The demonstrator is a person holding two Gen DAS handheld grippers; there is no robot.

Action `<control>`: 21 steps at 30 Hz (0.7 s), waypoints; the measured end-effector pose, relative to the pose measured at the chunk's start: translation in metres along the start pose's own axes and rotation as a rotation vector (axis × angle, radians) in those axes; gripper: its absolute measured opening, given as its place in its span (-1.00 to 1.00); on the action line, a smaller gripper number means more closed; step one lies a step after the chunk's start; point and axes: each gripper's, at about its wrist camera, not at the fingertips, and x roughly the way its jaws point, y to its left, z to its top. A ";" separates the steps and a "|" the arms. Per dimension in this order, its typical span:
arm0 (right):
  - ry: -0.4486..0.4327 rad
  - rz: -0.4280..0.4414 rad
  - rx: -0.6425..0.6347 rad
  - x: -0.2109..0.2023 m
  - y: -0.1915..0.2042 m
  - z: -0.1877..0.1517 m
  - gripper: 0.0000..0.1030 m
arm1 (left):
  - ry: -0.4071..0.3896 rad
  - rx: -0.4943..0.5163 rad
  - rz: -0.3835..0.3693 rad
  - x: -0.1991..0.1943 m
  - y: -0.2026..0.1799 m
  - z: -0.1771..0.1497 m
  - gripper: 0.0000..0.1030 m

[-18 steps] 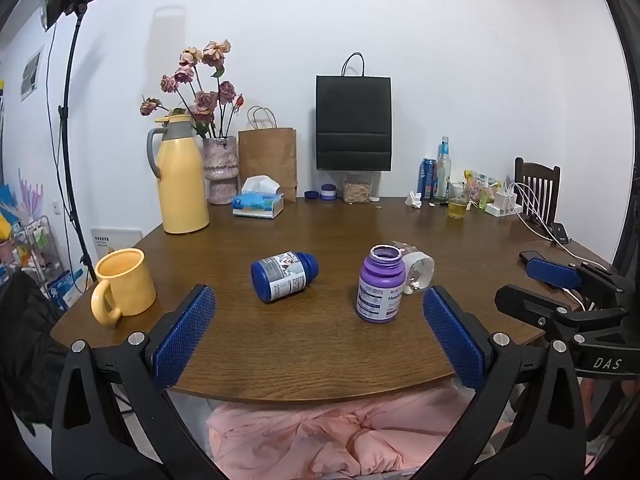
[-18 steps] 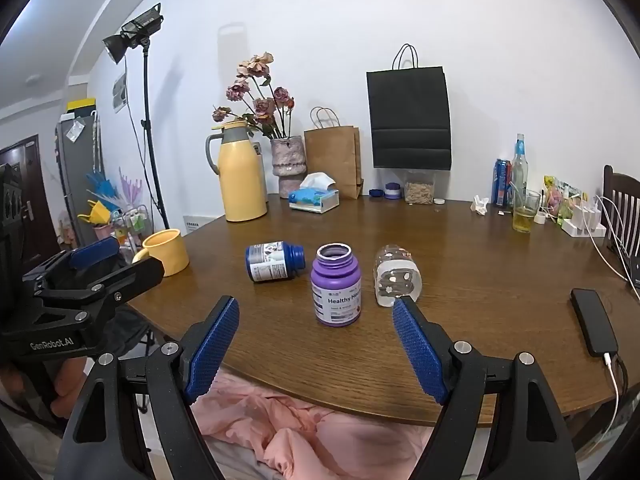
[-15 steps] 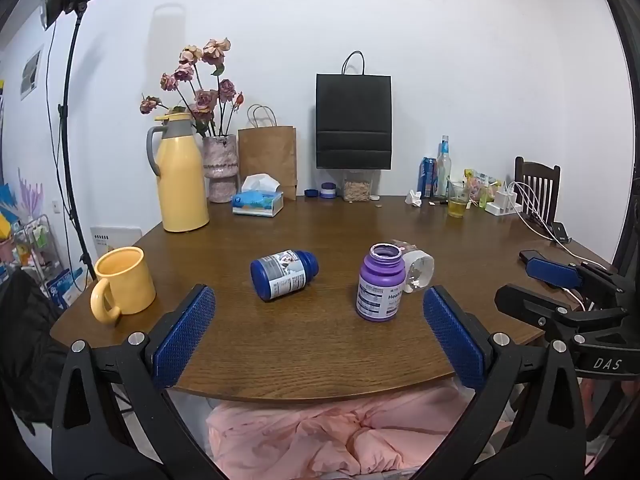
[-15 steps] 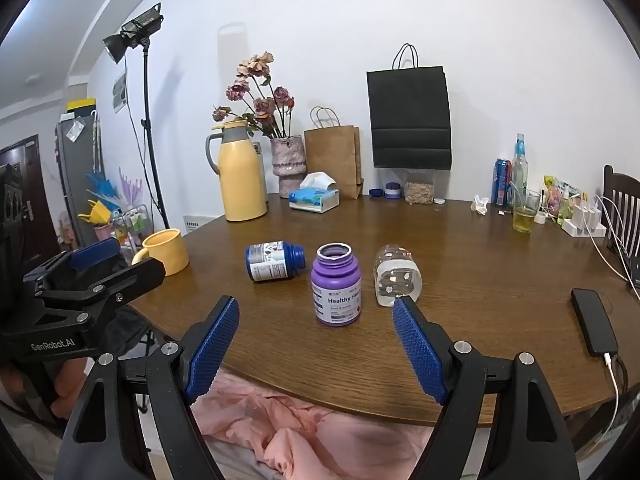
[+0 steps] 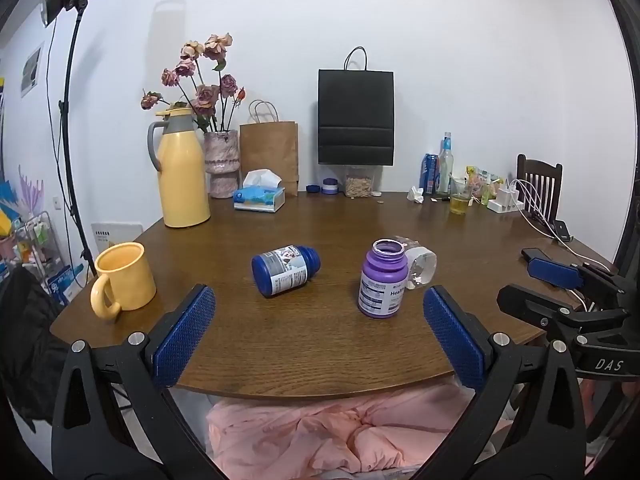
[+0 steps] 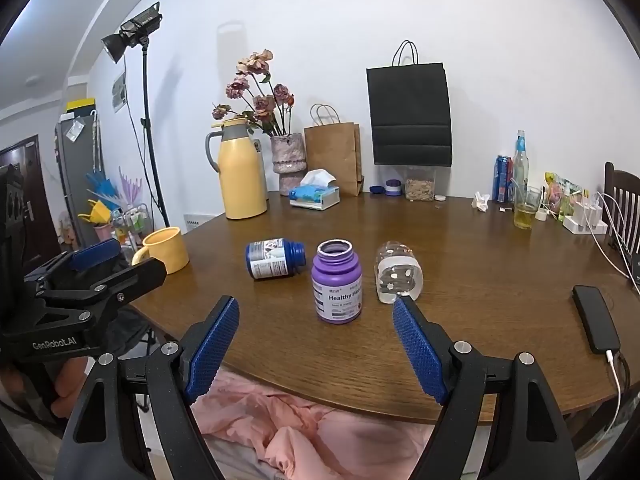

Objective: Flip cup upright

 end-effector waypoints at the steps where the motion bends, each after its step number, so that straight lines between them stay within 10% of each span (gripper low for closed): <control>1: 0.002 -0.001 0.000 0.001 0.000 0.000 0.62 | -0.001 0.000 0.000 0.000 0.000 0.000 1.00; 21: 0.006 -0.004 0.006 0.005 -0.001 -0.006 0.62 | 0.005 0.002 0.000 0.000 0.003 0.002 1.00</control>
